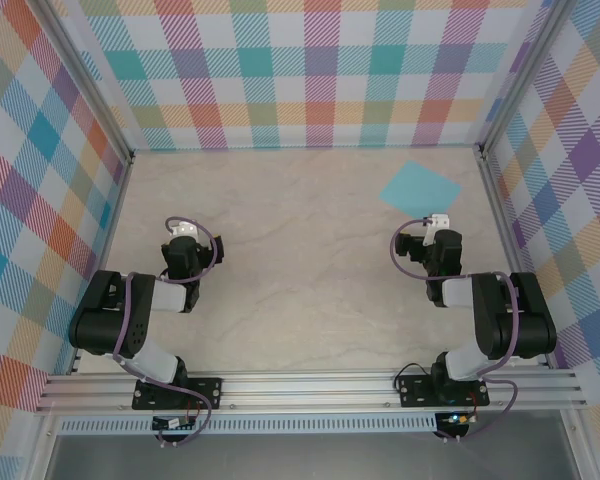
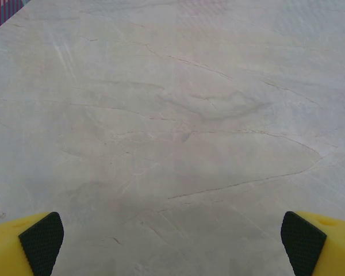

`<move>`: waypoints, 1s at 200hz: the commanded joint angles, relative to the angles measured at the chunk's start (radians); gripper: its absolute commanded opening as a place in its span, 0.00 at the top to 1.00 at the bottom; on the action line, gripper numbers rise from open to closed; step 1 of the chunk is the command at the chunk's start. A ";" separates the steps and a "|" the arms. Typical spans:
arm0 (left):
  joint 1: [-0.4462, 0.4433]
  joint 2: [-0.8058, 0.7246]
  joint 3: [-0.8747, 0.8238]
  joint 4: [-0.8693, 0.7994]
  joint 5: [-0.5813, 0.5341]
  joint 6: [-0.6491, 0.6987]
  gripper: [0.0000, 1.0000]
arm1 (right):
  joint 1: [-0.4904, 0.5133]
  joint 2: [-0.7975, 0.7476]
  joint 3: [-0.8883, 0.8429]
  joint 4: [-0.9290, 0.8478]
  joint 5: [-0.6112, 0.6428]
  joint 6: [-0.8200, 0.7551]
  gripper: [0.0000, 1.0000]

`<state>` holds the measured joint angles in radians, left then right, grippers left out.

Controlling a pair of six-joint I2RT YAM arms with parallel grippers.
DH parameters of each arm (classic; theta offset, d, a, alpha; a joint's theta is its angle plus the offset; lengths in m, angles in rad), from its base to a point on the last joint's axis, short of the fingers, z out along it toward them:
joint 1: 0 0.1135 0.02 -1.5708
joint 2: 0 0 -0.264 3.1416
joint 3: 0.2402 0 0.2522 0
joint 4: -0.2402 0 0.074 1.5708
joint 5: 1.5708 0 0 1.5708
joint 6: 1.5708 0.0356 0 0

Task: Fold a paper plane with a square sheet of paper (pick it up from the middle)
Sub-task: Move the square sheet of paper to the center of the table.

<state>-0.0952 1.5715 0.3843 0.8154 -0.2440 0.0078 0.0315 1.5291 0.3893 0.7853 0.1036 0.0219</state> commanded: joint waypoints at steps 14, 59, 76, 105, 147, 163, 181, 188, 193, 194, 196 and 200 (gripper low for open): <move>0.008 -0.008 0.013 0.036 0.007 -0.015 0.00 | -0.008 -0.008 0.026 0.015 -0.030 0.004 0.00; 0.008 -0.008 0.013 0.036 0.008 -0.015 0.00 | -0.008 -0.007 0.026 0.015 -0.031 0.005 0.00; 0.008 -0.008 0.014 0.036 0.007 -0.014 0.00 | -0.008 -0.006 0.029 0.010 -0.039 0.001 0.00; 0.008 -0.008 0.013 0.036 0.007 -0.014 0.00 | -0.013 -0.005 0.030 0.011 -0.072 -0.005 0.00; 0.008 -0.008 0.014 0.036 0.007 -0.014 0.00 | -0.018 -0.005 0.030 0.008 -0.085 -0.005 0.00; 0.007 -0.008 0.014 0.036 0.007 -0.015 0.00 | -0.019 -0.004 0.033 0.006 -0.088 -0.005 0.00; 0.008 -0.008 0.013 0.036 0.008 -0.015 0.00 | -0.019 -0.004 0.032 0.006 -0.088 -0.004 0.00; 0.007 -0.008 0.014 0.036 0.006 -0.014 0.00 | -0.019 -0.005 0.032 0.006 -0.088 -0.005 0.00; 0.008 -0.008 0.013 0.036 0.007 -0.014 0.00 | -0.019 -0.005 0.032 0.006 -0.088 -0.005 0.00; 0.008 -0.007 0.013 0.035 0.007 -0.014 0.00 | -0.019 -0.005 0.032 0.006 -0.088 -0.005 0.00; 0.008 -0.007 0.013 0.035 0.007 -0.013 0.00 | -0.020 -0.004 0.032 0.005 -0.088 -0.005 0.00; 0.007 -0.008 0.014 0.035 0.008 -0.015 0.00 | -0.019 -0.004 0.032 0.007 -0.088 -0.005 0.00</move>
<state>-0.0952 1.5715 0.3843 0.8154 -0.2440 0.0078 0.0193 1.5291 0.4004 0.7841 0.0395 0.0208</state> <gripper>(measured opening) 0.999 0.997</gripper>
